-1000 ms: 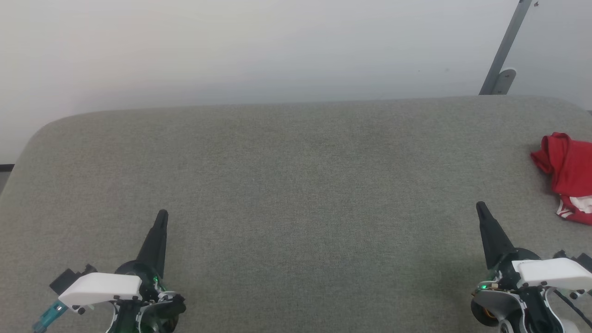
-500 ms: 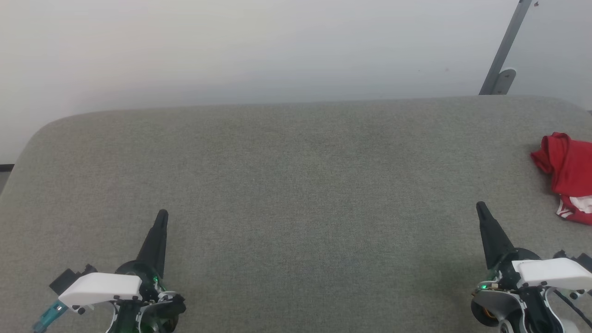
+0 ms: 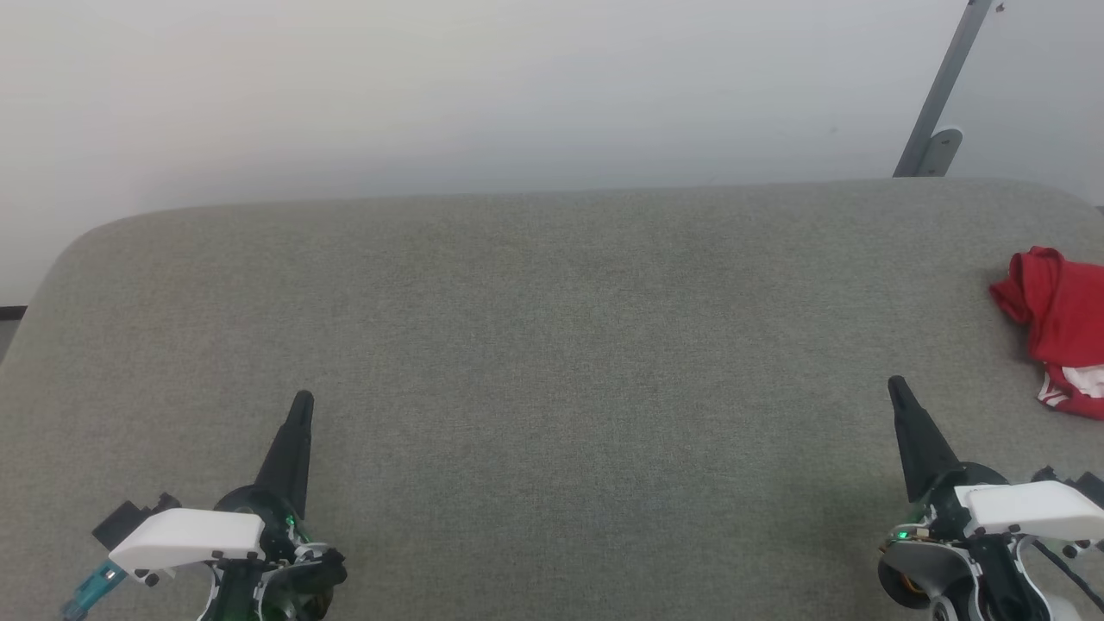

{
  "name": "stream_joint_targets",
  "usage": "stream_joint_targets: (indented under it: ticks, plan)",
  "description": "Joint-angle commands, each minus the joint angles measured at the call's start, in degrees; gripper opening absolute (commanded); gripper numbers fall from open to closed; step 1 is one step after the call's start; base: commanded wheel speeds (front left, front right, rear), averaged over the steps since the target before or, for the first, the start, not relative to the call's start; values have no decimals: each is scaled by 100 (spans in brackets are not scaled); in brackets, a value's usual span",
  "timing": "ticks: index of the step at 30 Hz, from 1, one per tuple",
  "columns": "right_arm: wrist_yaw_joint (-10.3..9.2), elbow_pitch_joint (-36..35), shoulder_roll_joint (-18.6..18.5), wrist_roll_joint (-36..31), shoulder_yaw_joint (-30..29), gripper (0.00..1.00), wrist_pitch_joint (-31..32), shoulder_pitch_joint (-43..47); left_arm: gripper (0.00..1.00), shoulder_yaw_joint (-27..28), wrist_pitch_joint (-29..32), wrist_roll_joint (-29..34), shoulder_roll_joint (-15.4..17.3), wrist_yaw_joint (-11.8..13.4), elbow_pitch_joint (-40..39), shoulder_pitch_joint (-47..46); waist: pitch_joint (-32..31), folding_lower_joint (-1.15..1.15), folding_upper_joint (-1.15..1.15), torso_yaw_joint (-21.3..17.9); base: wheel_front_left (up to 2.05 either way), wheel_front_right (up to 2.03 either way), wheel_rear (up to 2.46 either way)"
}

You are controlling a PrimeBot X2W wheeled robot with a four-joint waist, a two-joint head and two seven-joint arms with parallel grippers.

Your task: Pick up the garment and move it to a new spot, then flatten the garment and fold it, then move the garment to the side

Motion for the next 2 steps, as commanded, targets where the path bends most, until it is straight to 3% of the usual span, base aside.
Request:
stream_joint_targets:
  ticks: [1, 2]
  plan:
    - [0, -10, 19, 26, -1, 0, 10, -16, 0, -1, 15, -20, -11, -17, -5, -64, 0, 0, 0, 0, 0, 0, 0]
    - [0, -10, 19, 26, -2, 0, 10, -16, 0, -2, 15, -20, -11, -17, -5, -64, 0, 0, 0, 0, 0, 0, 0]
